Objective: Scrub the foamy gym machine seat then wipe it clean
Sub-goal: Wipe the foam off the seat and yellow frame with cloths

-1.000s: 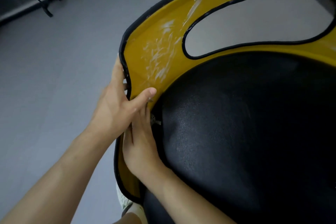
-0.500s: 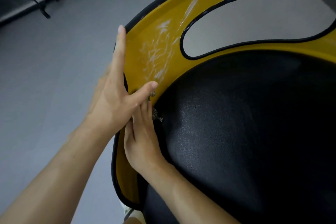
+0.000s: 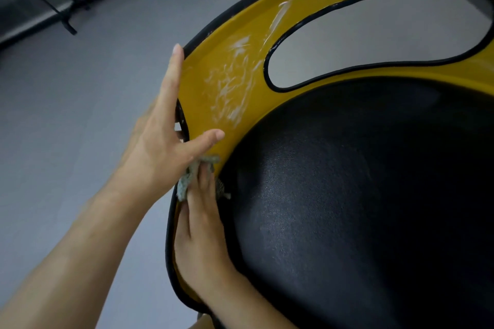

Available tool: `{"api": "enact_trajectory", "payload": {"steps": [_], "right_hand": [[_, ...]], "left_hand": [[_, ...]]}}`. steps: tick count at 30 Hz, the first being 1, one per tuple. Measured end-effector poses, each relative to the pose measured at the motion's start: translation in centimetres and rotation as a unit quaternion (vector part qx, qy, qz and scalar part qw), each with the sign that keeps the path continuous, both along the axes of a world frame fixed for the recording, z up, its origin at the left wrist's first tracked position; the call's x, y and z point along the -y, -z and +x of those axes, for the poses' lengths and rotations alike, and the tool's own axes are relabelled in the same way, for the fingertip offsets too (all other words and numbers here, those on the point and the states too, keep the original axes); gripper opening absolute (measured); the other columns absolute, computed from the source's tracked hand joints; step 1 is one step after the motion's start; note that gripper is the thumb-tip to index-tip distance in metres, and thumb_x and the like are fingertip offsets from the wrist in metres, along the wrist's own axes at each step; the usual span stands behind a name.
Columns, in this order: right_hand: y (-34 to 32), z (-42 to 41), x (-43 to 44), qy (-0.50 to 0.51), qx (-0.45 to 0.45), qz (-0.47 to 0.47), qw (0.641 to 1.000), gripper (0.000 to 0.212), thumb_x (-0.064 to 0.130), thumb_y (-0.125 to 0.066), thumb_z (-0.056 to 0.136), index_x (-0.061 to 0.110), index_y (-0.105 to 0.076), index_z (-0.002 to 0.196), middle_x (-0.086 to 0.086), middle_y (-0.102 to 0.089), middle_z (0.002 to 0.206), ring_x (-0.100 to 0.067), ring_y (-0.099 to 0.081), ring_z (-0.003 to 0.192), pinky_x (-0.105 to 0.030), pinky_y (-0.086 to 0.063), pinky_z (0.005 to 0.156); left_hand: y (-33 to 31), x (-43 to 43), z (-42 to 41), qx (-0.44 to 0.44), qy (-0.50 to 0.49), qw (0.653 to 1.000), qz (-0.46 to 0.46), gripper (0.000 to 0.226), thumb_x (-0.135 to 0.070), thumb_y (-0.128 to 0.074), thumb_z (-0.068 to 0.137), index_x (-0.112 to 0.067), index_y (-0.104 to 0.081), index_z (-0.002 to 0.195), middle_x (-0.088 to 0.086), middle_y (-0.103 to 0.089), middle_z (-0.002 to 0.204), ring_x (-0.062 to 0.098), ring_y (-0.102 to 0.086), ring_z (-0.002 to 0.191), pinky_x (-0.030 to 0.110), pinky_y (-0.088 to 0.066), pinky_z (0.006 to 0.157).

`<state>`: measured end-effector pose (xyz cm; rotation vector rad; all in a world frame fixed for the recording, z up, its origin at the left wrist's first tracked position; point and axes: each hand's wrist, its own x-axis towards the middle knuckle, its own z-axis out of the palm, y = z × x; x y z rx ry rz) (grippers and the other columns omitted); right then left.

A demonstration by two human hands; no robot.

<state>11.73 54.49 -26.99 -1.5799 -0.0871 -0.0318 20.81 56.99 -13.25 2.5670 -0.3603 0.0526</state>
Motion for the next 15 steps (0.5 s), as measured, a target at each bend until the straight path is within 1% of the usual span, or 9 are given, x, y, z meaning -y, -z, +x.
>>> {"api": "enact_trajectory", "payload": {"steps": [2,3,5,7,9,11,13,14,15], "right_hand": [[-0.2,0.0,0.2,-0.018,-0.005,0.002,1.0,0.066,0.014,-0.031,0.105,0.034,0.003,0.159,0.032,0.019,0.158,-0.003,0.018,0.153,-0.04,-0.004,0.127],[-0.5,0.9,0.6,-0.029,-0.011,-0.002,1.0,0.067,0.015,-0.031,0.106,0.035,0.004,0.159,0.031,0.023,0.158,-0.003,0.022,0.152,-0.039,-0.002,0.127],[-1.2,4.1,1.8,-0.021,-0.016,-0.026,0.999,0.067,0.015,-0.033,0.109,0.03,0.005,0.162,0.021,0.026,0.162,-0.005,0.028,0.15,-0.038,0.003,0.128],[-1.8,7.7,3.3,0.024,-0.018,-0.026,0.999,0.067,0.019,-0.035,0.11,0.024,0.008,0.162,0.01,0.022,0.167,-0.01,0.029,0.15,-0.035,0.008,0.126],[-2.0,9.8,4.0,0.067,-0.027,-0.01,0.997,0.068,0.021,-0.034,0.111,0.022,0.013,0.16,0.009,0.024,0.165,-0.013,0.027,0.151,-0.034,0.009,0.125],[-2.0,9.5,3.2,0.087,-0.031,0.02,0.996,0.067,0.019,-0.033,0.111,0.021,0.014,0.159,0.011,0.026,0.16,-0.012,0.026,0.152,-0.034,0.008,0.126],[-1.9,7.1,1.4,0.086,-0.035,0.047,0.995,0.063,0.023,-0.029,0.11,0.018,0.01,0.159,0.006,0.021,0.164,-0.011,0.018,0.154,-0.032,0.005,0.127],[-1.9,5.2,0.4,0.08,-0.034,0.032,0.996,0.062,0.024,-0.022,0.107,0.017,0.011,0.158,0.002,0.019,0.166,-0.01,0.016,0.155,-0.033,0.003,0.127],[-1.7,3.3,-0.4,0.064,-0.034,-0.005,0.997,0.06,0.025,-0.017,0.105,0.019,0.015,0.155,0.002,0.022,0.165,-0.008,0.018,0.154,-0.032,0.004,0.127]], "left_hand": [[0.1,0.2,0.0,0.003,-0.001,1.0,0.001,0.109,-0.044,-0.074,0.082,-0.054,0.007,0.155,-0.025,-0.024,0.161,0.021,-0.045,0.14,0.053,-0.045,0.11],[0.2,0.3,-0.1,0.005,-0.002,1.0,0.004,0.108,-0.045,-0.073,0.083,-0.054,0.006,0.155,-0.028,-0.023,0.159,0.02,-0.045,0.14,0.052,-0.045,0.11],[0.3,0.3,-0.2,0.014,-0.004,1.0,-0.001,0.102,-0.047,-0.069,0.086,-0.053,0.006,0.155,-0.027,-0.024,0.159,0.014,-0.043,0.141,0.048,-0.044,0.111],[0.4,0.2,-0.3,0.019,-0.003,1.0,-0.018,0.092,-0.047,-0.063,0.093,-0.051,0.004,0.156,-0.027,-0.027,0.16,0.006,-0.042,0.14,0.043,-0.043,0.113],[0.5,0.1,-0.3,0.024,0.004,0.999,-0.033,0.083,-0.045,-0.056,0.099,-0.047,0.002,0.158,-0.028,-0.025,0.161,0.001,-0.038,0.143,0.04,-0.04,0.115],[0.6,0.2,-0.3,0.028,0.007,0.999,-0.041,0.078,-0.045,-0.052,0.101,-0.047,0.001,0.158,-0.03,-0.023,0.16,0.0,-0.037,0.143,0.034,-0.038,0.114],[0.6,0.1,-0.2,0.031,0.009,0.999,-0.04,0.076,-0.046,-0.05,0.102,-0.049,0.001,0.158,-0.038,-0.023,0.157,-0.006,-0.037,0.141,0.024,-0.035,0.11],[0.6,0.2,-0.2,0.031,0.01,0.999,-0.039,0.076,-0.047,-0.049,0.102,-0.049,0.002,0.158,-0.045,-0.02,0.153,-0.008,-0.036,0.14,0.021,-0.034,0.109],[0.6,0.4,-0.2,0.029,0.012,0.999,-0.037,0.076,-0.047,-0.048,0.102,-0.049,0.002,0.158,-0.052,-0.016,0.148,-0.007,-0.036,0.141,0.021,-0.034,0.108]]}}
